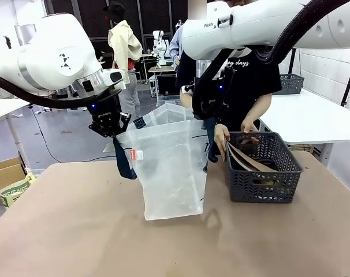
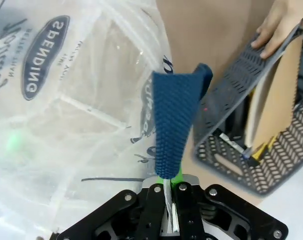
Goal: Transfer purchased items from the store into the shopping bag.
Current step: Open the Reusable shopping bag in the center of the table.
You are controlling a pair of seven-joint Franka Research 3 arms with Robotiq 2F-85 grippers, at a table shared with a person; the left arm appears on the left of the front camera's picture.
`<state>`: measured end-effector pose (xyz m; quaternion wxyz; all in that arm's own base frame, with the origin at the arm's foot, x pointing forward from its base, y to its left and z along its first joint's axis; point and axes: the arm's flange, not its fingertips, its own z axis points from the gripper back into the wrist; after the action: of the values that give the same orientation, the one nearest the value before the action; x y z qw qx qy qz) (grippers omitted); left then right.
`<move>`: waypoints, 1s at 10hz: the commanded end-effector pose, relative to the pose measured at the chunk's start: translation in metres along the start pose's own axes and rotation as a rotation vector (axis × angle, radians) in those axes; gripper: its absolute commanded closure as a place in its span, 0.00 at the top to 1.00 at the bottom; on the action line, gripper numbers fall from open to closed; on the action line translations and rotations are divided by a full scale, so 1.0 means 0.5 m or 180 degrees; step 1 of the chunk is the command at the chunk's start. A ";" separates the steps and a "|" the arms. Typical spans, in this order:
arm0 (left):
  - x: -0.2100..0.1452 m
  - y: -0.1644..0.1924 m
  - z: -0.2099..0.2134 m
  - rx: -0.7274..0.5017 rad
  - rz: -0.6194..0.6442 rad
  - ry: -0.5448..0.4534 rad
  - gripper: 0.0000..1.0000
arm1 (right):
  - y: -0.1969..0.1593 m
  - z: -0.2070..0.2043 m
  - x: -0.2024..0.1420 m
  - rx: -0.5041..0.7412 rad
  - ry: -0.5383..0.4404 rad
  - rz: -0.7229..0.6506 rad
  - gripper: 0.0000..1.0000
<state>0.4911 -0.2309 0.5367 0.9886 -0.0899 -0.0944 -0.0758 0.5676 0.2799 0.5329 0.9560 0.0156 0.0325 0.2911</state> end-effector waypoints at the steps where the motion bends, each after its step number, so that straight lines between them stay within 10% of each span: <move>1: -0.005 0.028 0.012 0.0323 -0.0346 0.0048 0.00 | -0.022 -0.011 -0.045 -0.0128 0.0078 0.0071 0.00; 10: -0.029 -0.013 -0.017 -0.0130 -0.1099 -0.0074 0.00 | 0.054 -0.040 -0.090 -0.0458 -0.0424 0.0813 0.00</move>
<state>0.4857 -0.2453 0.5323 0.9622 -0.0803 -0.1285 -0.2263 0.5237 0.2874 0.5269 0.9151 -0.0219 -0.0430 0.4004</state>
